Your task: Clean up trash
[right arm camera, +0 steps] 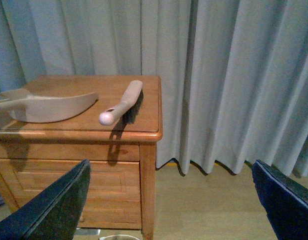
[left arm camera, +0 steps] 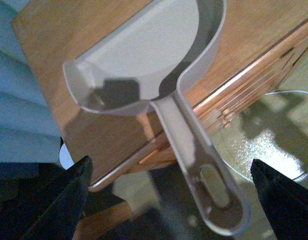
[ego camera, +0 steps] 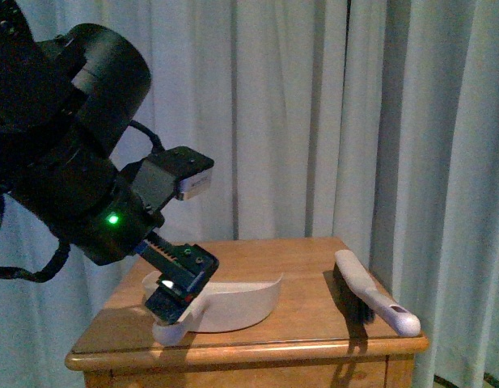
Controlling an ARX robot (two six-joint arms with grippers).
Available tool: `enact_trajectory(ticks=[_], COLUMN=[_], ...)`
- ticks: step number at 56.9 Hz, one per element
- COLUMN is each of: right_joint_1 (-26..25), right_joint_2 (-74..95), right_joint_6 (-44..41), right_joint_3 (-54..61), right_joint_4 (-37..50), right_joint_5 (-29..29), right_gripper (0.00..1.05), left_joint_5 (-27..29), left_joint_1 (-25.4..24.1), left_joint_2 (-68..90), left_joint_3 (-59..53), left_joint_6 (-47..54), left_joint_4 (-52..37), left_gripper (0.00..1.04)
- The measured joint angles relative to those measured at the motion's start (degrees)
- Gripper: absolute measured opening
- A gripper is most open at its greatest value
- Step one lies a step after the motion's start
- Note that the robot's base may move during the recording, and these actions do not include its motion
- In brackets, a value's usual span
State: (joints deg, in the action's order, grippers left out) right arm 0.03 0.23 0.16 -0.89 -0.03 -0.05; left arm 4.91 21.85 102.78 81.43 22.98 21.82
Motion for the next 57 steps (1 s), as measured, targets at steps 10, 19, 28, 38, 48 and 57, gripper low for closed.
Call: enact_trajectory(ticks=[10, 19, 28, 38, 48, 57], right_joint_1=[0.0, 0.0, 0.0, 0.0, 0.0, 0.0], right_joint_2=[0.0, 0.0, 0.0, 0.0, 0.0, 0.0], right_joint_6=[0.0, 0.0, -0.02, -0.02, 0.0, -0.02], right_joint_3=[0.0, 0.0, 0.0, 0.0, 0.0, 0.0], right_joint_4=[0.0, 0.0, 0.0, 0.0, 0.0, 0.0], right_joint_5=[0.0, 0.0, 0.0, 0.0, 0.0, 0.0], right_gripper=[0.97, 0.97, 0.97, 0.97, 0.97, 0.97], left_joint_5=[2.84, 4.68, 4.92, 5.62, 5.4, 5.53], left_joint_1=[1.18, 0.76, 0.76, 0.76, 1.51, 2.51], left_joint_2=[1.49, 3.39, 4.52, 5.16, 5.27, 5.7], left_joint_3=[3.26, 4.5, 5.38, 5.6, 5.6, 5.4], left_joint_6=[-2.8, -5.73, -7.52, -9.18, -10.71, -11.34], left_joint_4=[1.75, 3.5, 4.15, 4.9, 5.22, 4.87], left_gripper=[0.97, 0.97, 0.97, 0.97, 0.97, 0.97])
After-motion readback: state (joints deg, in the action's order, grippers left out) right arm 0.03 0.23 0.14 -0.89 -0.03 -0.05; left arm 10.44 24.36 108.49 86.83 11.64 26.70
